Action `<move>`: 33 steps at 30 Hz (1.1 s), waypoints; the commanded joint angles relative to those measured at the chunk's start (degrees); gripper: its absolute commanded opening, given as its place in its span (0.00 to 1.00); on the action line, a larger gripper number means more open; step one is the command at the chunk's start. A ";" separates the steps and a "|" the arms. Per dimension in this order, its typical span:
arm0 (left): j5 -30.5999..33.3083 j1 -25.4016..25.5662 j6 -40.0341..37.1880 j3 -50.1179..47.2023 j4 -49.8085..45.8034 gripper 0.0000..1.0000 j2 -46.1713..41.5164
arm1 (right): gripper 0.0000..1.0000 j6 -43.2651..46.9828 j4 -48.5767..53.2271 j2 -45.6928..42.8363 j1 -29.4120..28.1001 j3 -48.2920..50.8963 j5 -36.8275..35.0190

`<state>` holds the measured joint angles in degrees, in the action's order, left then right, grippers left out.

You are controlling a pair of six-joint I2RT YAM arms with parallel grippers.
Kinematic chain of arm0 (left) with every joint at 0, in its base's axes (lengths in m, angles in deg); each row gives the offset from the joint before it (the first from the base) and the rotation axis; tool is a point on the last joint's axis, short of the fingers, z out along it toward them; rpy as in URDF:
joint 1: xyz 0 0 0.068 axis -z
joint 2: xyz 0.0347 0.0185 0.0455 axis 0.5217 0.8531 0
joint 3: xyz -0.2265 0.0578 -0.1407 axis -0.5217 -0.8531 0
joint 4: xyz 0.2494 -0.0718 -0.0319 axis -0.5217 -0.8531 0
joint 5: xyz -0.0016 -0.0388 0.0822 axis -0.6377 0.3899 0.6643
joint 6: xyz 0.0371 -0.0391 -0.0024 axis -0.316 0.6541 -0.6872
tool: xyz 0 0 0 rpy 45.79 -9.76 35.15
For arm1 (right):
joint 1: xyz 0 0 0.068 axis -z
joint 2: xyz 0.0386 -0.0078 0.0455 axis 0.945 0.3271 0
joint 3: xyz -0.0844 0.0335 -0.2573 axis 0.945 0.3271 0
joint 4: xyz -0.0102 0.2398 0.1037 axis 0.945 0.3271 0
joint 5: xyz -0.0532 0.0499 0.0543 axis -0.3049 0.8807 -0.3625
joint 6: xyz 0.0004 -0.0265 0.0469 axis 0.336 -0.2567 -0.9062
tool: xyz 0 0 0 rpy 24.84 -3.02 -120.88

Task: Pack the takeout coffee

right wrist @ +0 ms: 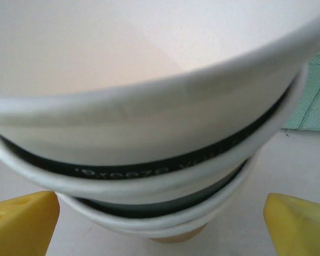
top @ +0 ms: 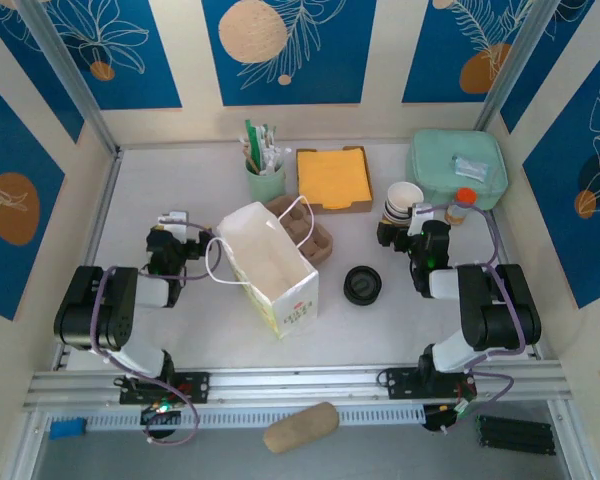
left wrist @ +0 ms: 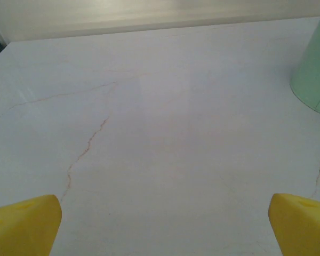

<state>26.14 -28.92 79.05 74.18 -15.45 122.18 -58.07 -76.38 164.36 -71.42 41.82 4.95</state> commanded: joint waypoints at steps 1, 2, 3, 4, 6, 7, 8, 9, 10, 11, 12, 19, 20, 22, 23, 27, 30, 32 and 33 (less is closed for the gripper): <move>-1.31 0.27 -1.12 0.23 0.46 0.99 -0.35 | 0.99 -0.61 -1.31 -0.14 -0.08 -0.27 -0.59; -1.33 0.29 -1.11 0.22 0.47 0.99 -0.33 | 0.99 -0.56 -1.35 -0.14 -0.19 -0.34 -0.58; -1.31 0.29 -1.18 0.30 0.45 1.00 -0.33 | 0.99 -0.55 -1.28 -0.14 -0.15 -0.33 -0.58; -1.31 0.29 -1.18 0.31 0.37 0.99 -0.34 | 0.99 -0.59 -1.31 -0.14 -0.17 -0.32 -0.58; -1.31 0.29 -1.18 0.30 0.44 0.99 -0.33 | 0.99 -0.59 -1.35 -0.14 -0.19 -0.34 -0.63; -1.31 0.29 -1.18 0.32 0.39 1.00 -0.33 | 0.99 -0.62 -1.33 -0.14 -0.08 -0.31 -0.60; -1.31 0.29 -1.17 0.32 0.39 0.99 -0.36 | 0.99 -0.60 -1.27 -0.14 -0.18 -0.31 -0.59; -1.31 0.29 -1.18 0.25 0.45 0.99 -0.38 | 0.99 -0.56 -1.28 -0.14 -0.15 -0.33 -0.59; -1.31 0.28 -1.11 0.23 0.45 0.99 -0.33 | 0.99 -0.62 -1.30 -0.12 -0.11 -0.28 -0.59; -1.29 0.28 -1.15 0.27 0.44 0.99 -0.33 | 0.99 -0.57 -1.27 -0.07 -0.10 -0.35 -0.58; -1.31 0.35 -1.09 0.26 0.37 1.00 -0.33 | 0.99 -0.62 -1.25 -0.05 -0.13 -0.34 -0.52; -1.23 0.29 -1.09 1.15 -1.03 1.00 -0.07 | 0.99 -0.64 -1.14 -0.05 -0.02 -0.50 -0.41; -1.23 0.28 -1.00 1.03 -1.00 0.99 -0.13 | 0.99 -0.64 -1.05 -0.05 -0.04 -0.52 -0.41; -1.40 0.29 -0.92 1.02 -0.79 1.00 -0.15 | 0.99 -0.71 -1.00 -0.04 -0.01 -0.46 -0.32; -1.49 0.27 -0.91 0.93 -0.75 0.99 -0.11 | 0.99 -0.79 -0.95 0.03 0.07 -0.56 -0.24; 1.83 0.20 0.47 -0.25 0.48 0.99 -1.62 | 0.99 -1.06 0.12 -1.33 0.12 -0.92 -0.60; 4.52 0.20 1.13 0.08 -4.91 0.99 -6.86 | 0.99 -0.74 11.49 -6.34 -0.35 -5.14 -2.01; 6.56 0.20 1.83 1.02 -9.81 0.99 -10.86 | 0.99 -1.07 16.05 -8.86 -0.54 -6.52 -3.12; 7.90 0.12 2.31 1.54 -12.40 1.00 -12.93 | 0.99 -1.78 17.72 -10.13 -0.63 -6.99 -4.03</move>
<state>29.96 -28.92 79.77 74.25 -21.94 113.85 -58.73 -65.28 158.11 -71.62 37.56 3.40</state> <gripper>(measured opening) 0.994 0.990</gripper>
